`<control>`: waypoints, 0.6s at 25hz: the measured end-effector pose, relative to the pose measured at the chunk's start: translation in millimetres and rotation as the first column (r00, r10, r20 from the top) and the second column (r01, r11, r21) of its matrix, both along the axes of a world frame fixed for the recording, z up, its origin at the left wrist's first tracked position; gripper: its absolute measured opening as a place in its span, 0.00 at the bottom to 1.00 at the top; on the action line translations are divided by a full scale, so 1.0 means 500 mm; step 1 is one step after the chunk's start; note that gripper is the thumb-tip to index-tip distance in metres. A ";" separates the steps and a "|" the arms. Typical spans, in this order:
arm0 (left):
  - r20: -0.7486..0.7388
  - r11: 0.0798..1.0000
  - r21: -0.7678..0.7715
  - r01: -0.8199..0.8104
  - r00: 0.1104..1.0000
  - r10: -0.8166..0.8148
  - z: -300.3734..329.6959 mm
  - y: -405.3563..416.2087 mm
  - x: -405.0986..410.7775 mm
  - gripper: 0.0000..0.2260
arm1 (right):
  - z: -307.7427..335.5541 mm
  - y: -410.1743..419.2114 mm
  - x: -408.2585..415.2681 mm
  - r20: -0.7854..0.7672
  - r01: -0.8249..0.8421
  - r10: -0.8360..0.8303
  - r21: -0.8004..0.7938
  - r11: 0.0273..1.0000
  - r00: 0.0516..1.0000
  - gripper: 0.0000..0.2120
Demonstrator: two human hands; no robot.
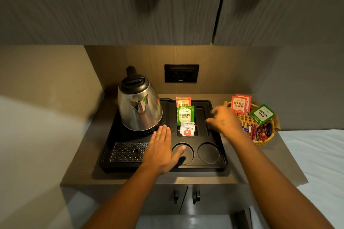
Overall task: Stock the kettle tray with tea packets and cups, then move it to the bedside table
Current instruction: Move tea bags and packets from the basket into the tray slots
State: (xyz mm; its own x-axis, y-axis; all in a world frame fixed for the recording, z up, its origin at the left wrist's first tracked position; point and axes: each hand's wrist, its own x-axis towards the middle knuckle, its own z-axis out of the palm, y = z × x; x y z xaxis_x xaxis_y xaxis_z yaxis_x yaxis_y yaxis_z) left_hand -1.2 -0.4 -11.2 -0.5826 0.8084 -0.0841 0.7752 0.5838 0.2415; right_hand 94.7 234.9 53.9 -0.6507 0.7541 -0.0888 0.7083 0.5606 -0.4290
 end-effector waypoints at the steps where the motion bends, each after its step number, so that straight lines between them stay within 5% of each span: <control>1: -0.005 1.000 0.002 0.002 1.000 -0.002 -0.001 0.001 0.000 0.46 | 0.003 0.037 0.033 -0.007 0.125 -0.125 0.062 0.990 0.992 0.13; 3: -0.011 1.000 0.005 0.006 1.000 -0.006 -0.001 0.001 0.001 0.46 | 0.004 0.092 0.090 0.079 0.294 -0.301 0.089 0.952 0.950 0.16; 7: -0.007 1.000 0.002 -0.001 1.000 0.001 -0.001 0.002 0.000 0.46 | -0.021 0.105 0.111 0.280 0.334 -0.314 -0.026 0.942 0.907 0.20; 15: 0.003 1.000 0.013 -0.007 1.000 0.007 -0.004 0.000 0.000 0.47 | -0.004 0.105 0.097 0.263 0.378 -0.341 -0.104 0.920 0.903 0.17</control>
